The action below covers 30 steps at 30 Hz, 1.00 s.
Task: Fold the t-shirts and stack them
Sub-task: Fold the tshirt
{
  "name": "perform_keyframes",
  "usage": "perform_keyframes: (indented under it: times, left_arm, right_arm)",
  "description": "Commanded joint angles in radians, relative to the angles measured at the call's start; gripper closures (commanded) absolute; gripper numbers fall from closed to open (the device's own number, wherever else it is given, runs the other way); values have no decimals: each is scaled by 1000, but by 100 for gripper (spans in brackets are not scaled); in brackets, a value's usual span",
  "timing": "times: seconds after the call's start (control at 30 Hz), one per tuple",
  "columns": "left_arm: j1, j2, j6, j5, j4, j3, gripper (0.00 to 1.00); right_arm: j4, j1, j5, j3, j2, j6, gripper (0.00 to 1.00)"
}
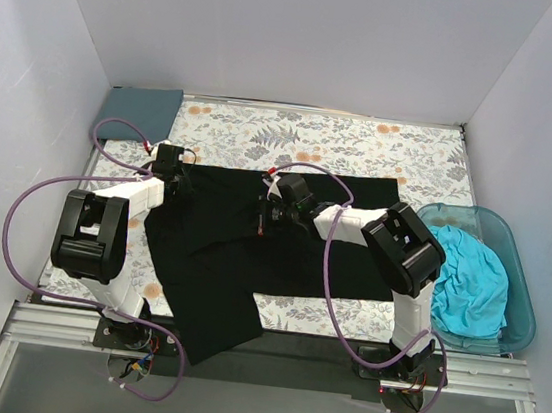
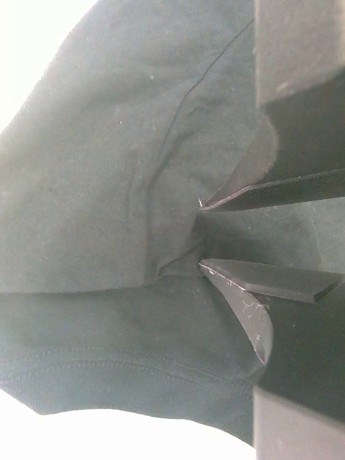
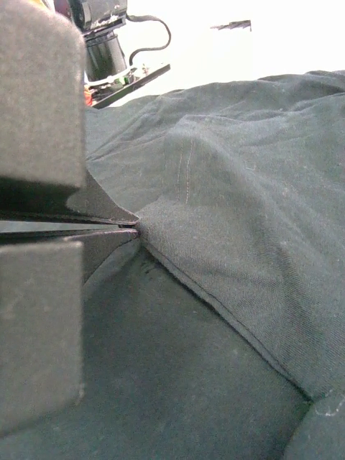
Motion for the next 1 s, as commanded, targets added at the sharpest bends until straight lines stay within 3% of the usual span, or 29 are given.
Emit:
perform_keyframes:
  times: [0.0,0.6,0.83,0.93,0.97]
  left_arm:
    - [5,-4,12,-39,9,19,68]
    - [5,10,15,-53,5,19,68]
    - [5,7,15,-50,5,19,68]
    - [5,4,17,-50,6,19,68]
    - [5,0,18,-50,5,21,68]
  right_arm:
    - [-37,4,23,-2,-64,-36,99]
    - [-134,4,49,3,-61,-75,98]
    - [-169,5,84,13,-72,-111,92]
    - [-186,4,92,27,-81,-131,86]
    - [-190,4,94,30,-87,-136,79]
